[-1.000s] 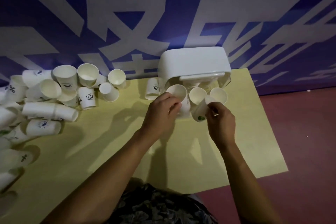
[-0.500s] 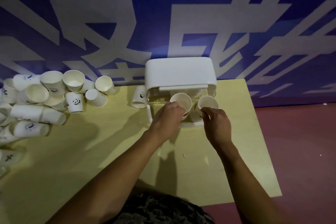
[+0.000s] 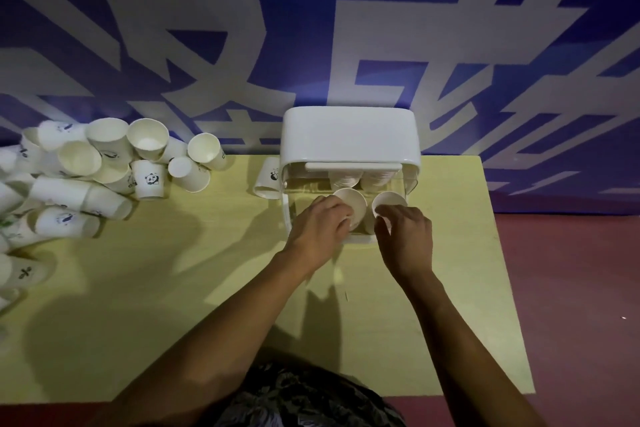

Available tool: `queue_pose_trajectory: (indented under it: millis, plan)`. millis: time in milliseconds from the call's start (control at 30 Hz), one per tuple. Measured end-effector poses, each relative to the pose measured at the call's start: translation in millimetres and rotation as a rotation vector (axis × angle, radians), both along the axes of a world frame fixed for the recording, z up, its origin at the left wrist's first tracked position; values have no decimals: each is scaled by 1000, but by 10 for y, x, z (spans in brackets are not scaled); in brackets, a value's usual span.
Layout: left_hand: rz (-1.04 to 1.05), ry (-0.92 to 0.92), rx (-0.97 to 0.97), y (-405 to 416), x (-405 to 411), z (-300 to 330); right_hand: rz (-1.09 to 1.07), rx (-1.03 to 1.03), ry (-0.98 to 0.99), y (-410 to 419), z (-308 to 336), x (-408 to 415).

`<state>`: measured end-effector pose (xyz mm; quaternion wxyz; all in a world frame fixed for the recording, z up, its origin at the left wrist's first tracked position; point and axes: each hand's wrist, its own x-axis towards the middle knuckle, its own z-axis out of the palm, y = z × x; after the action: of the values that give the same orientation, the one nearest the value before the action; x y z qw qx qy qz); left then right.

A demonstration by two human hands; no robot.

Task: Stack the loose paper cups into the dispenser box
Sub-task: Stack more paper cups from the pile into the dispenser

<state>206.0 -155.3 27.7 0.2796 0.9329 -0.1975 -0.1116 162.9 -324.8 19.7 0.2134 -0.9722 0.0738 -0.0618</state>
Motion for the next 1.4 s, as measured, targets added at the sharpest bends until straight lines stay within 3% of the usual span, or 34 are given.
queue_pose_trajectory:
  millis: [200,500,567,700,967,1100,1400]
  plan:
    - [214,-33,18,786,-67,-14,122,234,-56,651,118,65]
    - [487,16,168,2124,313,-207,126,413,306,1725,-120,417]
    - [494,41,195,2329,444,-279,3,546,402,1913,-209,533]
    - [502,54,208,2634,706,-440,-432,1167,571,2236,-267,758]
    - [372,82,260,2852,1157,-718,-910,1632,432,2495,-648,1268]
    - [377,96,281,2882,1194,-778,-996,1612,443,2525,-807,1378]
    - [356,121,240,2908,1005,-802,-883,1476,483,2560,-868,1124]
